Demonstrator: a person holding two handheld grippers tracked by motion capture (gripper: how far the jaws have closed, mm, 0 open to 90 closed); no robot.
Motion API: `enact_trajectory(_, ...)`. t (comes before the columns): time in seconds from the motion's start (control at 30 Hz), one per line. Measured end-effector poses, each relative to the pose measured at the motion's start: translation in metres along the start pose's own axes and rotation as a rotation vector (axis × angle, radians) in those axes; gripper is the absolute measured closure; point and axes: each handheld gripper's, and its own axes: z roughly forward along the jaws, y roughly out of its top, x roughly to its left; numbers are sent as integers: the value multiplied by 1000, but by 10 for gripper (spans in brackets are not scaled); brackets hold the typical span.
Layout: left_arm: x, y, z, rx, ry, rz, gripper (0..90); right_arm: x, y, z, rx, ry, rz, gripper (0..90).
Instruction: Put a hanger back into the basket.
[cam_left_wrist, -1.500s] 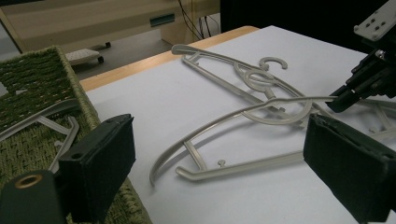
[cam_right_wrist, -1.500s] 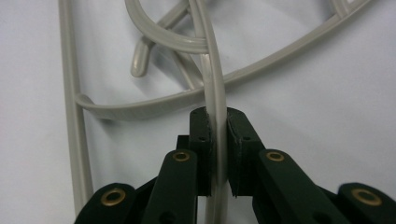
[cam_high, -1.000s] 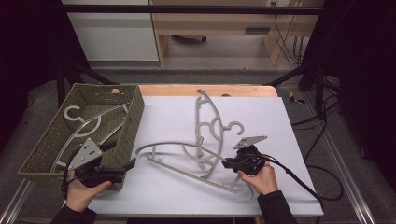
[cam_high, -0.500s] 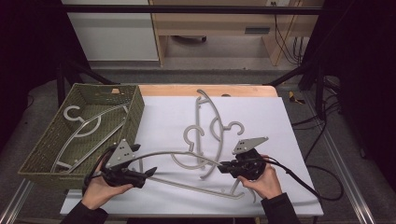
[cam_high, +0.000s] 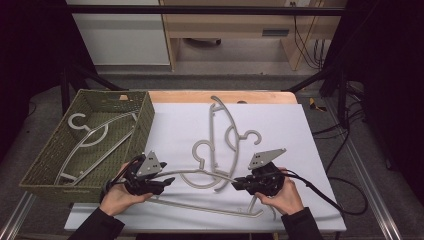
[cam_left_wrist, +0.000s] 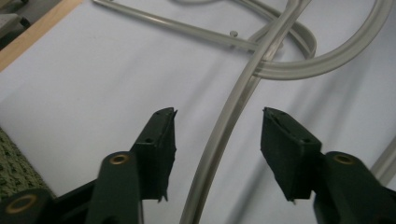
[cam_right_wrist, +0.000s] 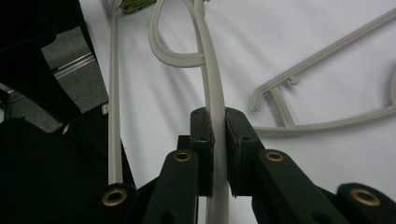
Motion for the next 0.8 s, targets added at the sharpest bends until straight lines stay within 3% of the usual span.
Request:
enact_trajectory(0.07, 0, -2, 4, 19, -14, 11, 548, 0, 0, 0, -1, 9, -4, 826)
enact_trajectory(0.17, -1, -2, 6, 44, -1, 31, 615, 1, 0, 1, 1, 13, -9, 826)
enact_trajectory(0.3, -4, -2, 4, 34, -6, 21, 715, 1, -1, 2, 8, 22, -12, 825)
enact_trajectory(0.63, -13, -3, 3, 77, -7, 76, 758, -3, -2, 7, 26, 29, -26, 809)
enact_trajectory(0.8, -17, -2, -1, 81, -22, 92, 780, -5, -3, 6, 13, -9, -33, 772)
